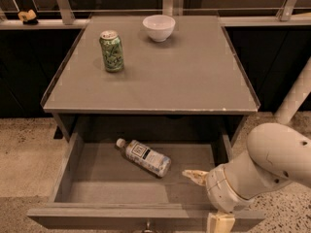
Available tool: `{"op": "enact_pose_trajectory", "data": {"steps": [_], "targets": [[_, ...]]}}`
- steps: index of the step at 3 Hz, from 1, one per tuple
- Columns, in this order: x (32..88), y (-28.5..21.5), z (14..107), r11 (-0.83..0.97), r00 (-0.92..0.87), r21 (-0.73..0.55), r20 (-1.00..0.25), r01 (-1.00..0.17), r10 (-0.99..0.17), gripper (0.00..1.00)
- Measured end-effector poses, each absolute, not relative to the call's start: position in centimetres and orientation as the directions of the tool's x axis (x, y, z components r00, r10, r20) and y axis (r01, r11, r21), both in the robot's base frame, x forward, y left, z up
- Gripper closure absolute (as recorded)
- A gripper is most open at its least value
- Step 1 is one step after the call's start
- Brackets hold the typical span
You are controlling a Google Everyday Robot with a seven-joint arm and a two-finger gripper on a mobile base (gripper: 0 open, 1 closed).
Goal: Pick blue plastic bottle from top drawer and place on counter
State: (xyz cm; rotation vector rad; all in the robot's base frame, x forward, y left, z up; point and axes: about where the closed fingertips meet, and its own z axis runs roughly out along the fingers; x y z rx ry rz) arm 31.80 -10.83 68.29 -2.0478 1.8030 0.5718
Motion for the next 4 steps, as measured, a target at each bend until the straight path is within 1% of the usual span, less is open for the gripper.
{"op": "enact_pose_trajectory", "data": {"steps": [1, 2, 3, 4], "targets": [[33.7, -10.1, 68.5, -0.103, 0.126, -0.073, -0.53, -0.992, -0.839, 0.0], [36.7, -7.4, 68.5, -0.091, 0.191, -0.204, -0.552, -0.975, -0.812, 0.0], [38.6, -7.3, 68.9, -0.055, 0.197, -0.269, -0.539, -0.962, -0.819, 0.0], [38.6, -7.3, 68.9, -0.055, 0.197, -0.269, -0.539, -0.962, -0.819, 0.0]]}}
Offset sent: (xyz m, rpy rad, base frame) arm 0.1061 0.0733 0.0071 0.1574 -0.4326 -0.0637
